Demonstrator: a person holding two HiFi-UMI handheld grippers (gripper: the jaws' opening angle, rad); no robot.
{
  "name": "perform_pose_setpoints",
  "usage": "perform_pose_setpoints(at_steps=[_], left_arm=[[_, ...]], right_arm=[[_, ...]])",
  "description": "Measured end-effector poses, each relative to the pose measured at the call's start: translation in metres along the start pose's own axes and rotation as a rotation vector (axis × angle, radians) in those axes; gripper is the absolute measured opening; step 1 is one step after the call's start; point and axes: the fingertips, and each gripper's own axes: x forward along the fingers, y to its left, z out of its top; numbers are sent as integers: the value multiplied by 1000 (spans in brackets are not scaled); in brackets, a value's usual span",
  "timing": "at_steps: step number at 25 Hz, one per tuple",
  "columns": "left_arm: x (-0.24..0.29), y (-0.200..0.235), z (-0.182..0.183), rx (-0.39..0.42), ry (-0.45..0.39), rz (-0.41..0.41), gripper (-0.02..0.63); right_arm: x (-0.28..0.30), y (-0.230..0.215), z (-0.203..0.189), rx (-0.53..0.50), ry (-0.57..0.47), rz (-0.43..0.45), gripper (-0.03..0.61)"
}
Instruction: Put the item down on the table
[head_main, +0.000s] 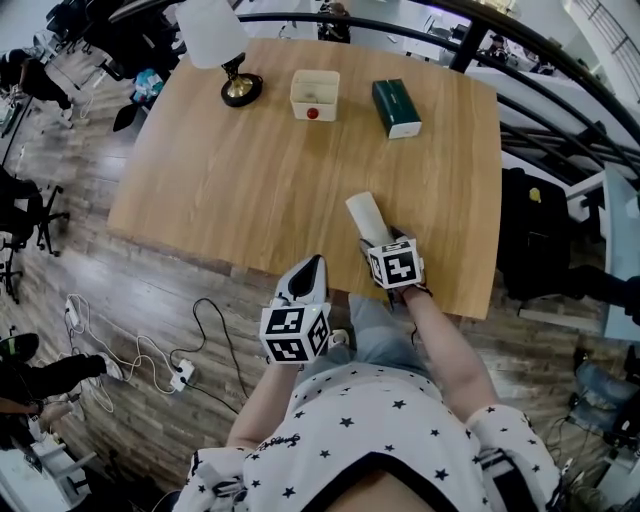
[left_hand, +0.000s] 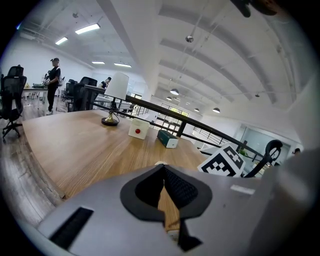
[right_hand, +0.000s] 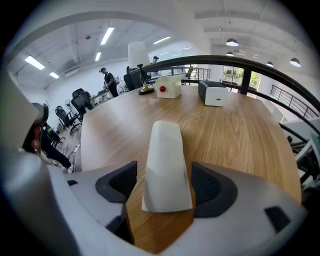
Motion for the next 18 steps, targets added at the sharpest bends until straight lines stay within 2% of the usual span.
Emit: perform_pose_setpoints(at_steps=[6,13,18], left_arm=[[-30,-3,-7,10,-11,-8,12],[-74,-12,-25,27,-28,-27,12],[-105,-17,-38,33,-41,-29,12]], right_arm=[[-31,17,-3,46,-65,17,321],[-86,52,-12,132,-212,44,319],[-132,76,-22,171,-319,73,254]])
